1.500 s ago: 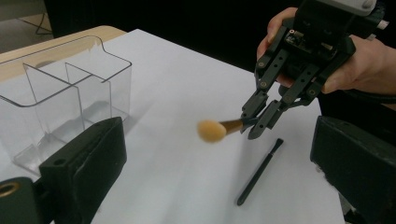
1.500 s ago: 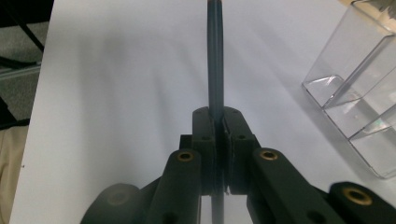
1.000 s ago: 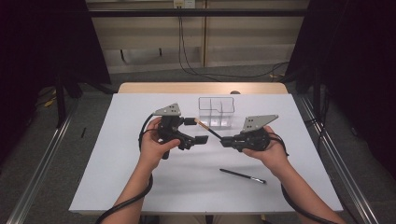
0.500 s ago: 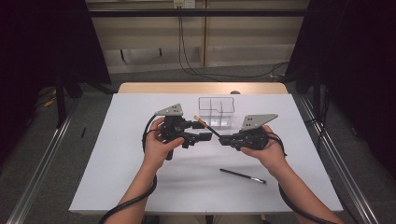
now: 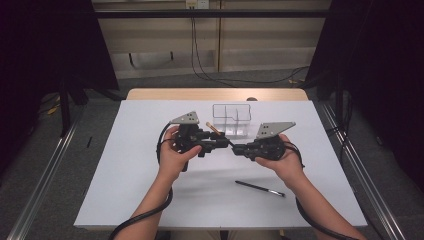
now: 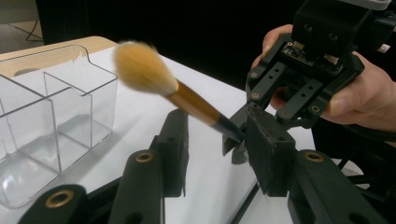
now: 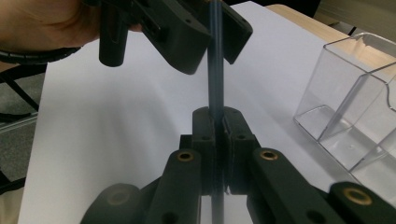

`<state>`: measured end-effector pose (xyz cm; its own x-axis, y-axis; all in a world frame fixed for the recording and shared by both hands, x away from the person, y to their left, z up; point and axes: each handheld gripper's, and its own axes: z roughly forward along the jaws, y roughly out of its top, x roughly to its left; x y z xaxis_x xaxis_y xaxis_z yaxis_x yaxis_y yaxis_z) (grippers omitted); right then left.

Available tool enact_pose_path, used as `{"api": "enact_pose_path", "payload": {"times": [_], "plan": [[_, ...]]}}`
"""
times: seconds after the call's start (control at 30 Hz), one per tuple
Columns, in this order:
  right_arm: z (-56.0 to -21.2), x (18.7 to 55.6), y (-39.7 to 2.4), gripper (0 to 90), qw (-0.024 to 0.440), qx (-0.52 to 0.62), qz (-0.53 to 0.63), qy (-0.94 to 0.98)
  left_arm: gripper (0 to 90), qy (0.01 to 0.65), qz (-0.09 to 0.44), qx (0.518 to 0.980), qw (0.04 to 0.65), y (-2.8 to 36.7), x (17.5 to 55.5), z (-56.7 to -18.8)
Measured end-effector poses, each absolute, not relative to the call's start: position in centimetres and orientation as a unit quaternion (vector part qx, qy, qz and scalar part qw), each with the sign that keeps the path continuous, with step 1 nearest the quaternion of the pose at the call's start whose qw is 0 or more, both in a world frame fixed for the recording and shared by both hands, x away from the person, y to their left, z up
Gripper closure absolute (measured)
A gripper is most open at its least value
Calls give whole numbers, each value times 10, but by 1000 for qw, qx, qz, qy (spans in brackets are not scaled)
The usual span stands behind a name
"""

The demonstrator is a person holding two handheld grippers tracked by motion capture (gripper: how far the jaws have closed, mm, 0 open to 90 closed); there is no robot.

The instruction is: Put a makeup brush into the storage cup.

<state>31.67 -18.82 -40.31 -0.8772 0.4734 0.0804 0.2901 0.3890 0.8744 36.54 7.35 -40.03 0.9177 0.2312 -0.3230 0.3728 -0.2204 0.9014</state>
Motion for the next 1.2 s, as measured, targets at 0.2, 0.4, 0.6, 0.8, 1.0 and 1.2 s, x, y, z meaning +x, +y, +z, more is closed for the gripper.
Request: {"api": "enact_pose_path", "payload": {"times": [0.2, 0.4, 0.6, 0.8, 1.0, 1.2], "plan": [[-403, 316, -184, 850, 90, 238, 506, 824, 658, 199, -63, 770, 602, 71, 365, -402], [-405, 316, -182, 850, 89, 245, 509, 820, 700, 205, -71, 762, 610, 71, 365, -406], [-405, 316, -182, 850, 90, 250, 512, 817, 701, 206, -74, 760, 612, 71, 365, -406], [-406, 316, -184, 850, 88, 256, 514, 814, 682, 204, -68, 774, 595, 71, 365, -403], [-406, 316, -182, 850, 88, 256, 514, 814, 674, 213, -76, 770, 596, 72, 367, -405], [-407, 317, -182, 850, 90, 260, 512, 814, 703, 222, -82, 769, 594, 74, 368, -406]]}}
